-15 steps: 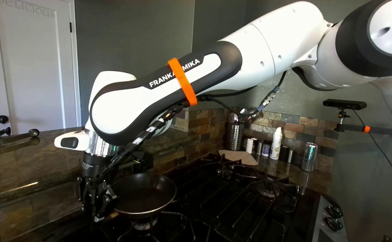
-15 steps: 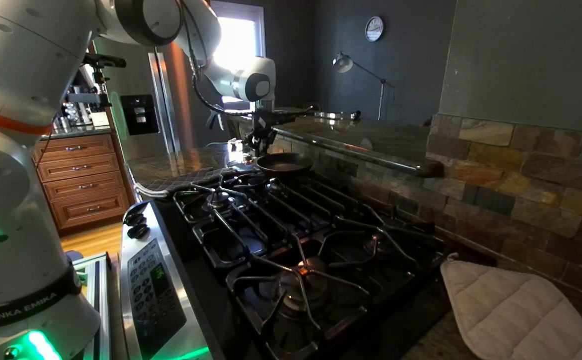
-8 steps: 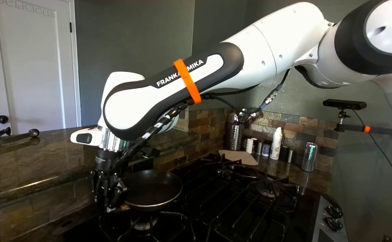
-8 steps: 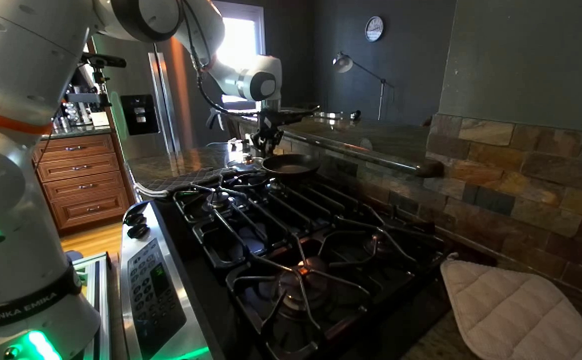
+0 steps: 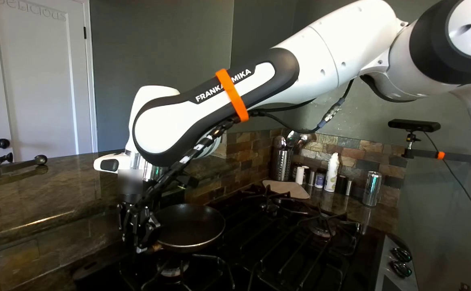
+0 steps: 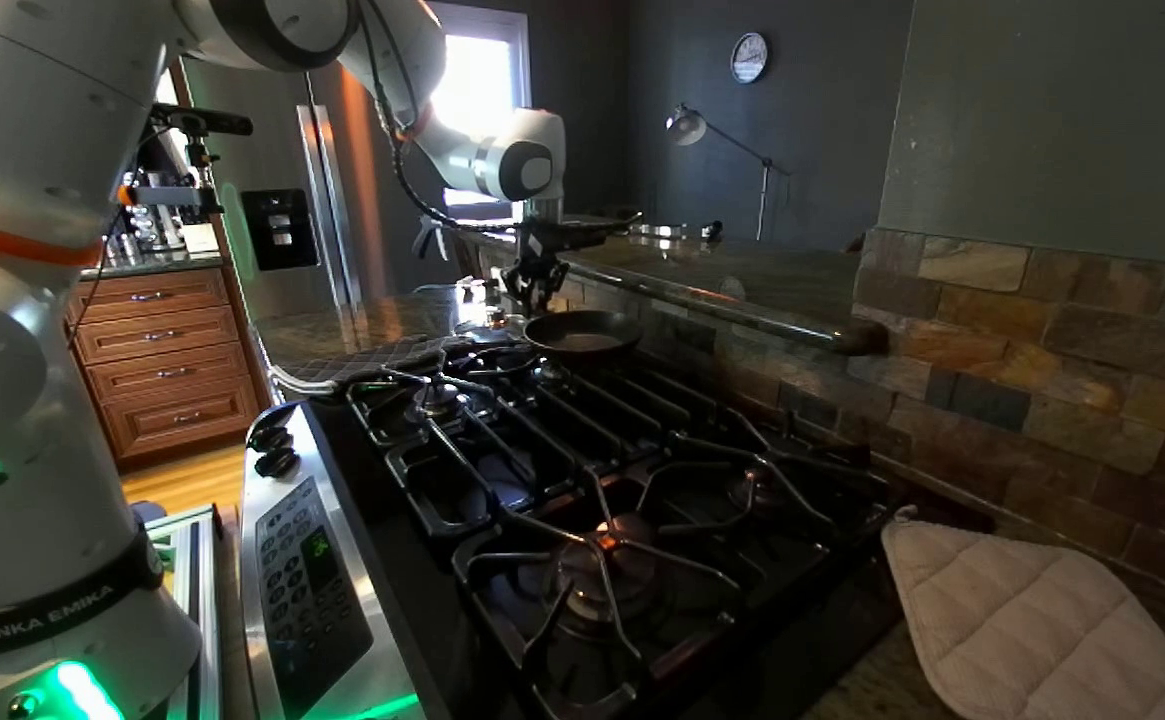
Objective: Move the pan to the right.
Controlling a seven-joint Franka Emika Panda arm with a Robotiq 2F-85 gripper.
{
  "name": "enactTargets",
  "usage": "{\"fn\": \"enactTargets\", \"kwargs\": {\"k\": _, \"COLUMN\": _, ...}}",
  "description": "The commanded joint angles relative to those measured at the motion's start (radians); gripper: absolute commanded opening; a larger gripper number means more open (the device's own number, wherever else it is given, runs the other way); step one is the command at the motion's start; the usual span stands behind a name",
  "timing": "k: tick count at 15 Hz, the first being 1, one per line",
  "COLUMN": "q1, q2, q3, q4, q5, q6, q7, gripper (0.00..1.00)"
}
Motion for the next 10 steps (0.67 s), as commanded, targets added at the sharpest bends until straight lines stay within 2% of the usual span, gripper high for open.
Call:
{"fn": "enactTargets", "kwargs": {"k": 1, "q1": 0.008, "q2": -0.001, "q3": 0.001, "q4": 0.013, "q5": -0.001, "q6": -0.005, "q7": -0.014, "gripper": 0.09}}
{"fn": "enactTargets", "kwargs": {"k": 10, "q1": -0.021, "q2": -0.038, "q3": 0.000, "q4": -0.040, "q5": 0.025, "q6": 0.016, "q7": -0.034, "gripper": 0.09}}
